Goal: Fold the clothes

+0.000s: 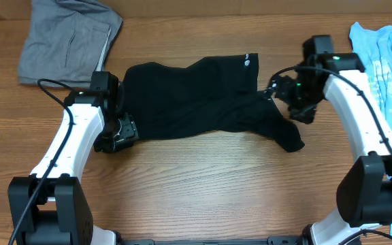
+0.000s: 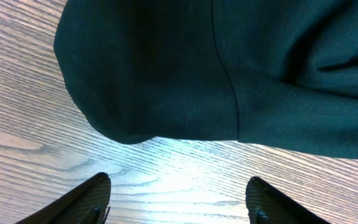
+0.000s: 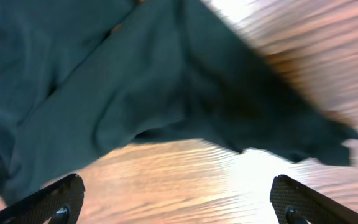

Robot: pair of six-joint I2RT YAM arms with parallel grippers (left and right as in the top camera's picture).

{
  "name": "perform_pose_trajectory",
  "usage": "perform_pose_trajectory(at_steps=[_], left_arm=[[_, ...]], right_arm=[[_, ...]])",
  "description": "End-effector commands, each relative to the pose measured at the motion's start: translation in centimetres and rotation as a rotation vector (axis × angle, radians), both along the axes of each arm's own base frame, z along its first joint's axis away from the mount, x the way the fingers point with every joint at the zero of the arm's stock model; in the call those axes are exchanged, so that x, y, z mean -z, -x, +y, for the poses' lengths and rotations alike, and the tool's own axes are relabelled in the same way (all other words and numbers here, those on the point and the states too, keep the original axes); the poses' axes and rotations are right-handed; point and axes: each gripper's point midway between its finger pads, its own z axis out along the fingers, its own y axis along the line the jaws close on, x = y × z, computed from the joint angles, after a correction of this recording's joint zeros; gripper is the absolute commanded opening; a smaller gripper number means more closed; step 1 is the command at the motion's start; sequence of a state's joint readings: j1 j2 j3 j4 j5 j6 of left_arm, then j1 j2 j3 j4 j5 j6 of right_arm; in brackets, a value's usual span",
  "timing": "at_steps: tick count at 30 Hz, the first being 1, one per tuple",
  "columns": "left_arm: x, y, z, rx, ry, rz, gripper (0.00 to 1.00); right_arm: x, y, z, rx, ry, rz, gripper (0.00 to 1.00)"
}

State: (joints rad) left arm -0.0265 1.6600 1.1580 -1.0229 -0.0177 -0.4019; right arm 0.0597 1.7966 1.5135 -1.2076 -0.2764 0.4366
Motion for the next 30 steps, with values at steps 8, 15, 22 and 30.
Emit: perform_pose_trajectory(at_steps=[8,15,22,30], left_arm=[[0.3,0.7,1.9,-0.069,-0.107,0.023,1.0],[0.4,0.2,3.4,-0.347,0.138,0.0,1.0],[1.5,2.7,6.7,-0.564,0.283,0.045,1.0],[4.2,4.5,5.2,-0.566,0.414,0.054,1.0]], right_arm=[[-1.0,0.0,5.7,-0.161,-0.038,-0.073,1.0],[0.4,0.4,5.3,-0.104,-0.017,-0.038,1.0],[1.5,0.2,5.4,-0.092,-0.02,-0.05,1.0],[2.0,-1.0,5.6,-0.082,-0.031,-0.096,1.0]])
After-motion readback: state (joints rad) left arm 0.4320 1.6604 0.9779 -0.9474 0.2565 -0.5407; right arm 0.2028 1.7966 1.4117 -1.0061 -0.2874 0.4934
